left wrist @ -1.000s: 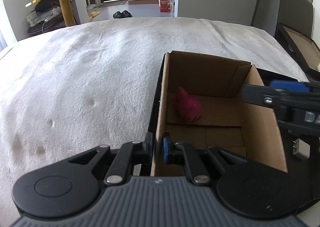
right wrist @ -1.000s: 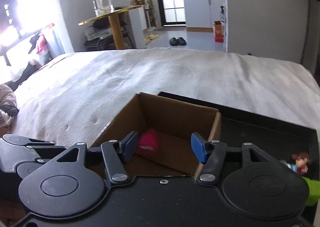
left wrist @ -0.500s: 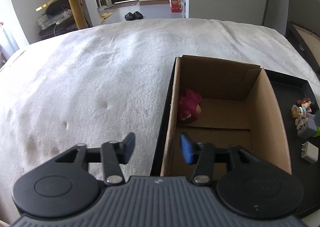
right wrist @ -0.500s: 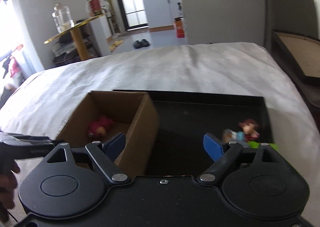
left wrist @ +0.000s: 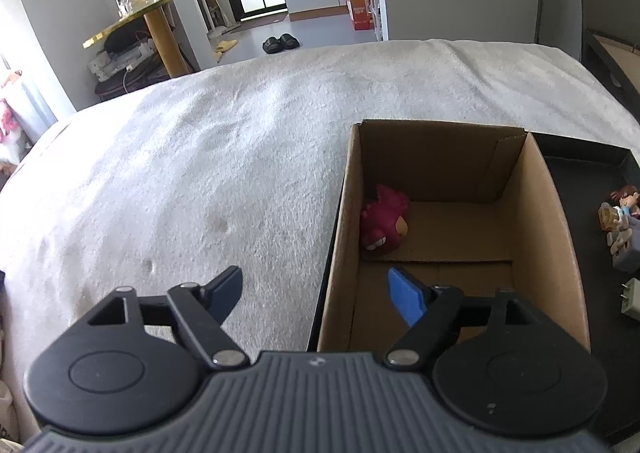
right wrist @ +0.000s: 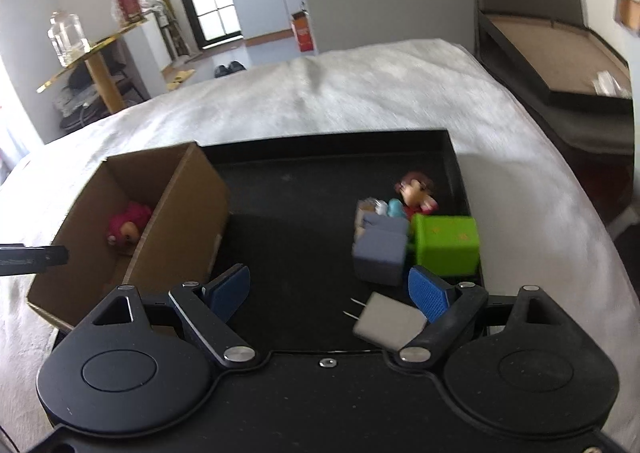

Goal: Organize rigid objects
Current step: 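Move the right tool over the white plug charger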

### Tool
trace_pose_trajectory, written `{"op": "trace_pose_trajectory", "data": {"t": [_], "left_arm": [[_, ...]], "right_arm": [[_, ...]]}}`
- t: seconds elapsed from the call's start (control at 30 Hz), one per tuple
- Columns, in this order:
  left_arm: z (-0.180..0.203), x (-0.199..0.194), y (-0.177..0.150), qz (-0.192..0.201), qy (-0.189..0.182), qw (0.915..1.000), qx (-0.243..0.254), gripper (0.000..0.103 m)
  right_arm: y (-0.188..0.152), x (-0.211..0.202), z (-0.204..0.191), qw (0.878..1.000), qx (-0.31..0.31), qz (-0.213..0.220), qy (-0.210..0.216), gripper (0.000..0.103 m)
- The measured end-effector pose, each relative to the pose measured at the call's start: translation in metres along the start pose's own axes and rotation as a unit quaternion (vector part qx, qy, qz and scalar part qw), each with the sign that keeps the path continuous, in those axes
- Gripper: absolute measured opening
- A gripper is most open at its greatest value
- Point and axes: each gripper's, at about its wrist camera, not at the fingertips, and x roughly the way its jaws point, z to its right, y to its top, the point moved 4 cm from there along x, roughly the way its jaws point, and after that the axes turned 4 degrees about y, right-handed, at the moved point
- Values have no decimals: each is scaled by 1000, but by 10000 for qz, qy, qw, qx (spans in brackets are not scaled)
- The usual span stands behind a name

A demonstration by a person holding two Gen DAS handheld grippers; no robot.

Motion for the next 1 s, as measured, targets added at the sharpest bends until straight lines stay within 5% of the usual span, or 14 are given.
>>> {"op": "trace_pose_trajectory", "data": {"t": [0.57, 0.77, 1.0], "left_arm": [[10, -1, 5, 39, 378, 9992, 103, 84], [8, -3, 7, 83, 465, 9988, 146, 84], [7, -4, 7, 75, 486, 9987, 102, 84]], "right_arm": [[-33, 40, 37, 9958, 584, -513, -481, 85], [-38, 42, 45, 9942, 715, -674, -433, 60], [-43, 32, 52, 9937, 716, -711, -497, 60]]}}
